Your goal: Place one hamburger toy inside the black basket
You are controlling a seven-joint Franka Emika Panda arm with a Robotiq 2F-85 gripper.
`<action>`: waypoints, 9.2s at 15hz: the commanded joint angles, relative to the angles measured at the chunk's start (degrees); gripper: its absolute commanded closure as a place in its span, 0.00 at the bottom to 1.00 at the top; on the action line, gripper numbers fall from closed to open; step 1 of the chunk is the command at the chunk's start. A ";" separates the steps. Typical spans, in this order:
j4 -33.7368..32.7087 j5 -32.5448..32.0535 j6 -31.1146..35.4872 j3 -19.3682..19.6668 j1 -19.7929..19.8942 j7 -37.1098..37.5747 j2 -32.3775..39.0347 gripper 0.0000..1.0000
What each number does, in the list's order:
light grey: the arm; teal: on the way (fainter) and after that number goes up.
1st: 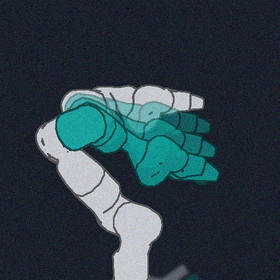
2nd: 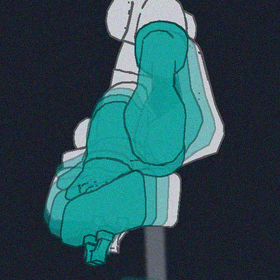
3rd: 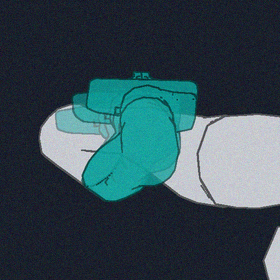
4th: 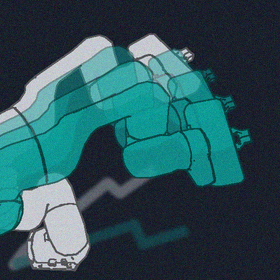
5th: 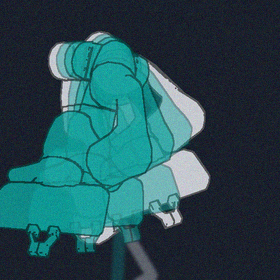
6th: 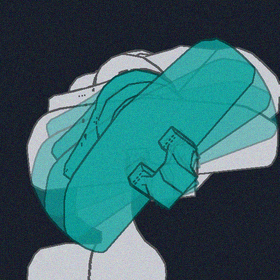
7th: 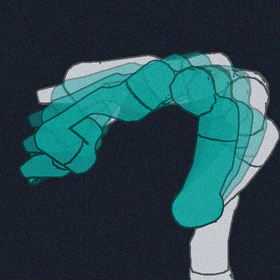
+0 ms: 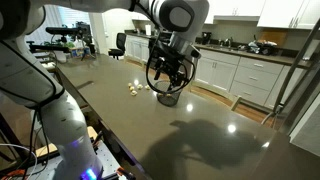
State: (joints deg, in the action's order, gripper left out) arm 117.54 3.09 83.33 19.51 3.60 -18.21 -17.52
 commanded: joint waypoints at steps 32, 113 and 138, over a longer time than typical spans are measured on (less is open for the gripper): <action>1.63 -3.71 6.61 -9.30 0.61 2.87 -0.60 0.00; 16.62 -5.45 47.68 -32.07 -17.43 8.63 15.38 0.61; 13.40 -5.32 39.54 -31.42 -16.96 7.62 14.44 0.89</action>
State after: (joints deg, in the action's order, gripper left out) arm 132.97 -2.09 127.55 -12.17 -14.28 -8.80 -1.94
